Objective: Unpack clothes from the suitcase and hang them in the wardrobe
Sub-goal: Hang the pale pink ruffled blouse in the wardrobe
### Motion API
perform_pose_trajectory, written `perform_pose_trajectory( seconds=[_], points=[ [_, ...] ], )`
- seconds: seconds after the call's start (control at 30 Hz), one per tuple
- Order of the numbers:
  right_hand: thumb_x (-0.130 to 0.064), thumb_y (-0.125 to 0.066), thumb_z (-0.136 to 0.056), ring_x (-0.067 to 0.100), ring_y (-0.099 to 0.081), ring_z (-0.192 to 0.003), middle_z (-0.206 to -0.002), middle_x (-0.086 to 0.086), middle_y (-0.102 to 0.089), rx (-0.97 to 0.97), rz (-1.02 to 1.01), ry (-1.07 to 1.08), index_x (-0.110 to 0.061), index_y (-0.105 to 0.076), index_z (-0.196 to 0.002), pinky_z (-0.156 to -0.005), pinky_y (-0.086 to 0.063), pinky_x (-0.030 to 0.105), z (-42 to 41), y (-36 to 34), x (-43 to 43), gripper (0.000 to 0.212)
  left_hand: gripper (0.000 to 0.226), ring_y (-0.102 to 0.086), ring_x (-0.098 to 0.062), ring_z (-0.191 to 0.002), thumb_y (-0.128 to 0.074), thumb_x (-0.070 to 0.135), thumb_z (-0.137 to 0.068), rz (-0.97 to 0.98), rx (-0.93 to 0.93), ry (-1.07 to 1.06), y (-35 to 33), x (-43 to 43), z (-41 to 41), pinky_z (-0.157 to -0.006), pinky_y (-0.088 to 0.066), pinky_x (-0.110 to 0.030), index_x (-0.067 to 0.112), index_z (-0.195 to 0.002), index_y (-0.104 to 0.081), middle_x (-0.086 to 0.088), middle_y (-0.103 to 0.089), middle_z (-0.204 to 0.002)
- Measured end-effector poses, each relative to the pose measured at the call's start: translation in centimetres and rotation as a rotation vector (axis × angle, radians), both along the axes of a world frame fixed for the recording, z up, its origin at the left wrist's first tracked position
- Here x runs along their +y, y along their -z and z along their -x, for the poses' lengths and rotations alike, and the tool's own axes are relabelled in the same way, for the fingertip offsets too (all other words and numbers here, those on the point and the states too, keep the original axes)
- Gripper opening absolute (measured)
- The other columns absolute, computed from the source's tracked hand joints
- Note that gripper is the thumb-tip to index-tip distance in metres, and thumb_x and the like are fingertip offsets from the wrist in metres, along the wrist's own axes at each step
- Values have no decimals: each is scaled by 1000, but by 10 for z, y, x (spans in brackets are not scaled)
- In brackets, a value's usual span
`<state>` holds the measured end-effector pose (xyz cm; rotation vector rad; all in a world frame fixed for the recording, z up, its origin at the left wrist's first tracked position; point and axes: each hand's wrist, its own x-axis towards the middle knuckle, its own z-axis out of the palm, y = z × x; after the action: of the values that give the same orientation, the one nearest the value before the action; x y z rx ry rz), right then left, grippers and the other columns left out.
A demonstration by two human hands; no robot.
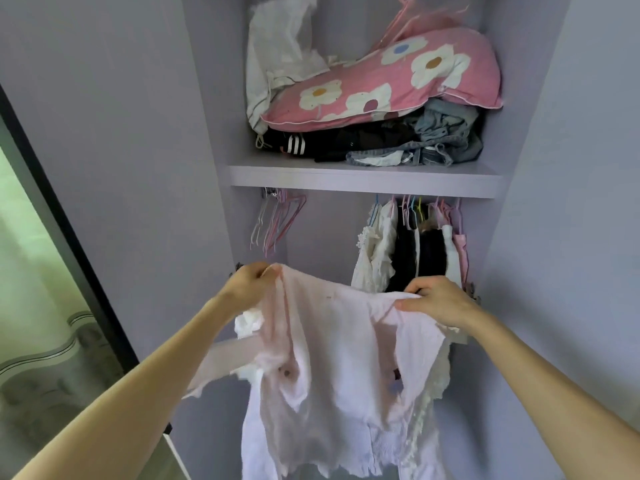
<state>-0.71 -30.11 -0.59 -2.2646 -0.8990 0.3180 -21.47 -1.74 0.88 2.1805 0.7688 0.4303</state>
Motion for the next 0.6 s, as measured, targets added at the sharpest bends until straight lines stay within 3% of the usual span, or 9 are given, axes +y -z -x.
perform_pose_trajectory(
  seconds=[0.1, 0.2, 0.23, 0.3, 0.37, 0.43, 0.53, 0.6],
  points=[
    [-39, -79, -78, 3, -64, -68, -70, -14, -68, 121, -101, -174, -29, -71, -73, -69, -45, 23, 18, -15, 17, 14, 36, -59, -12, -86, -58, 48, -96, 98, -118, 98, -1, -35, -11, -75, -47, -28, 17, -113, -55, 5, -62, -100],
    [-37, -78, -81, 2, -50, -58, -59, -13, -54, 101, -143, -273, -24, -72, -75, -62, -35, 21, 33, -25, 33, 15, 57, -58, -1, -108, -74, 56, -81, 49, 24, 366, 4, -73, -21, -92, -46, -21, 40, -132, -53, 19, -60, -119],
    [-38, -78, -81, 4, -52, -60, -62, -12, -58, 88, -146, -304, -24, -74, -79, -63, -38, 21, 35, -26, 37, 14, 52, -59, -2, -103, -76, 57, -78, -14, 70, 397, 6, -81, -27, -88, -46, -20, 43, -125, -59, 20, -63, -113],
    [-40, -79, -80, 4, -62, -72, -76, -11, -70, 52, -131, -346, -29, -76, -85, -70, -44, 21, 34, -29, 39, 13, 29, -59, -10, -81, -76, 55, -79, -124, 105, 336, 9, -89, -37, -72, -46, -22, 32, -96, -70, 11, -67, -88],
    [-42, -79, -79, -1, -64, -84, -86, -16, -73, 19, -95, -354, -34, -77, -89, -74, -44, 18, 30, -28, 38, 13, 33, -51, -11, -67, -73, 56, -81, -169, 91, 257, 8, -86, -38, -58, -39, -18, 25, -76, -63, 6, -61, -74],
    [-40, -79, -80, -4, -63, -86, -88, -20, -72, 17, -84, -367, -34, -77, -92, -74, -42, 15, 26, -26, 38, 14, 29, -55, -10, -70, -73, 56, -81, -194, 76, 238, 7, -80, -36, -57, -39, -15, 31, -73, -61, 8, -64, -80],
    [-39, -81, -79, 0, -65, -86, -89, -16, -73, 39, -106, -355, -35, -76, -89, -80, -49, 21, 22, -18, 43, 12, 19, -56, -8, -90, -73, 48, -82, -240, 92, 248, 6, -76, -30, -71, -42, -19, 37, -73, -60, 7, -54, -103],
    [-43, -79, -78, 4, -65, -80, -85, -14, -72, 29, -121, -321, -35, -75, -84, -76, -50, 23, 23, -9, 50, 11, 19, -54, -12, -83, -69, 39, -83, -276, 102, 230, 8, -75, -28, -69, -44, -26, 27, -73, -59, 8, -52, -98]
  ],
)
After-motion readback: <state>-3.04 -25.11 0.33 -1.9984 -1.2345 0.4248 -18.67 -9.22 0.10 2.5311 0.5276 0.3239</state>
